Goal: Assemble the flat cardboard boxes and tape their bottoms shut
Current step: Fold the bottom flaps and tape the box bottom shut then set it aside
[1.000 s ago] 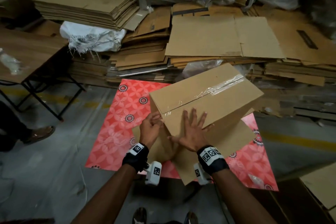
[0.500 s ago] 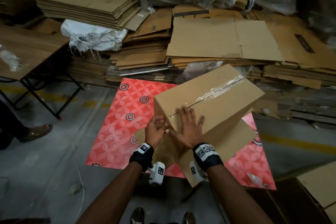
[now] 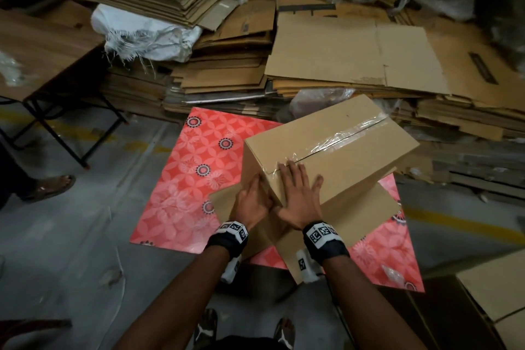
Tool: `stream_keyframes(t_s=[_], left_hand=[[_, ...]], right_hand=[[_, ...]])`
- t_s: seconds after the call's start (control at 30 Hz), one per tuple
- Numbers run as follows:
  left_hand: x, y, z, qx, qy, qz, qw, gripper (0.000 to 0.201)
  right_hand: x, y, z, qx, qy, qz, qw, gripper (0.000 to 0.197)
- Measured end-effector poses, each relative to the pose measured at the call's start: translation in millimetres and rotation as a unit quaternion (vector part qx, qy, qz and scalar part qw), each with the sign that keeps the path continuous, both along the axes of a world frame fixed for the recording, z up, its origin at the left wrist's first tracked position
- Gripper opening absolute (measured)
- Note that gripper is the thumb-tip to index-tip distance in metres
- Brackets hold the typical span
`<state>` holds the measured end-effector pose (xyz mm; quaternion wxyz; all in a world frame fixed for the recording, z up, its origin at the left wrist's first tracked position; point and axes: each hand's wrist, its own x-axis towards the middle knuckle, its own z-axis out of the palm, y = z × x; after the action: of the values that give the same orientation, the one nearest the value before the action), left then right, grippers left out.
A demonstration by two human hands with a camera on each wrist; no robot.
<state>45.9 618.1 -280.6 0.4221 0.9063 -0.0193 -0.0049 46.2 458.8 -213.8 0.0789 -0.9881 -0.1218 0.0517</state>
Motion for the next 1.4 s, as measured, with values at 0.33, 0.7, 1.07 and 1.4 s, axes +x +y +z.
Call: stream_keyframes(t_s=[0.33,0.7,1.07,1.4], left_hand=[[3,-2,-13,0.004,-0.047,0.014,0.999,0.073],[-12,-14,-15,-0.076,-0.077,0.076,0.991,0.027],[-6,-5,-6,-0.100,-0.070,0.081,0.989,0.013],[-8,18,41,-0.469,-0.007,0.127,0.874,0.011]], right_hand=[[5,4,-2,0.003,0.001,-0.005,1.000,0.115],[5,6,0,0.028,-0.014,-0.024,0.999,0.119],[5,6,2,0.030,-0.007,-0.022,0.999,0.117],[4,4,-2,0.099,-0.048,-0.029,0.994,0.072]])
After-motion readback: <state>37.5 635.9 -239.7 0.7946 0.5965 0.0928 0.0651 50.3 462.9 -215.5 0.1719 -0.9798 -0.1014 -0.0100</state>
